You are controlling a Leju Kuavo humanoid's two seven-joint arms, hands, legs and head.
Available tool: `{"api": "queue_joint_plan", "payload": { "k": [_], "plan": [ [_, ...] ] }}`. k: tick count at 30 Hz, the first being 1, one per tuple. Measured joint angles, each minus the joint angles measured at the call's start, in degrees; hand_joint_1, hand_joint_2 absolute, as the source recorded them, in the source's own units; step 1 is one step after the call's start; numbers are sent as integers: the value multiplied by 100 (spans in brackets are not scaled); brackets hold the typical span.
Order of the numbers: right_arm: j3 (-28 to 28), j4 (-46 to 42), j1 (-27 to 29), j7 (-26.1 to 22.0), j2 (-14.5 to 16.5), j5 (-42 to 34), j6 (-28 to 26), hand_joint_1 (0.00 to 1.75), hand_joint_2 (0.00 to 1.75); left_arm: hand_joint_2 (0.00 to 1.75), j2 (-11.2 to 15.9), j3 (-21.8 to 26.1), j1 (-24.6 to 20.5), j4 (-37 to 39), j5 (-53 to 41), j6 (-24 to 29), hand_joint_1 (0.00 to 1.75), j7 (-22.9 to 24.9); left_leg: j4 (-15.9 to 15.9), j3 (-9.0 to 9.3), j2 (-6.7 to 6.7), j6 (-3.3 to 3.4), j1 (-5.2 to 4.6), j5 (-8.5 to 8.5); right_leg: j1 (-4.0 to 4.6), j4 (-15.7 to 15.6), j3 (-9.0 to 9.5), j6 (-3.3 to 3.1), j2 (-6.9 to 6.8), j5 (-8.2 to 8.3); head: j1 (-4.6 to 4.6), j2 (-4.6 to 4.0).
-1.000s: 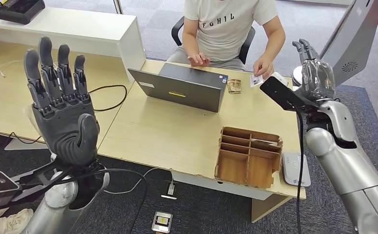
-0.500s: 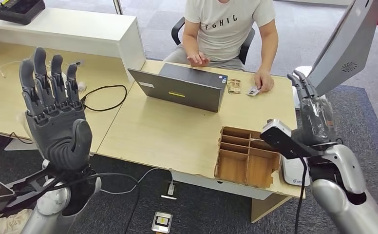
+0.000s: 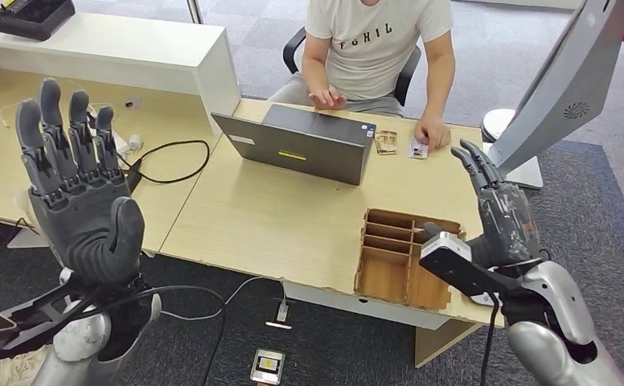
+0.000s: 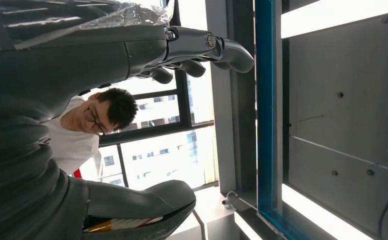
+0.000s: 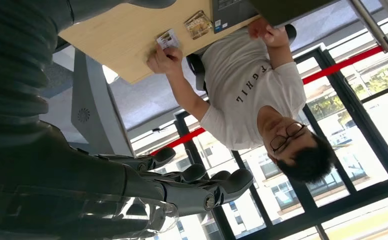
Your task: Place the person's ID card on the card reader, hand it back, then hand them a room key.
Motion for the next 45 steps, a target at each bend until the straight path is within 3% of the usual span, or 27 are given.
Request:
{"api": "queue_joint_plan", "payload": {
  "k": [25, 45],
  "plan": [
    [209, 531, 510, -205, 446, -7, 165, 0, 175, 175, -62, 18, -14, 55, 215, -396, 0, -59, 0, 1, 1, 0, 0, 0, 0, 0, -2, -1, 0, -1, 0, 0],
    [98, 1653, 305, -336, 748, 360, -379, 0, 175, 175, -104, 138, -120, 139, 314, -602, 0, -81, 0, 0, 1, 0, 0, 0, 0, 0, -2, -1, 0, -1, 0, 0]
  ]
}}
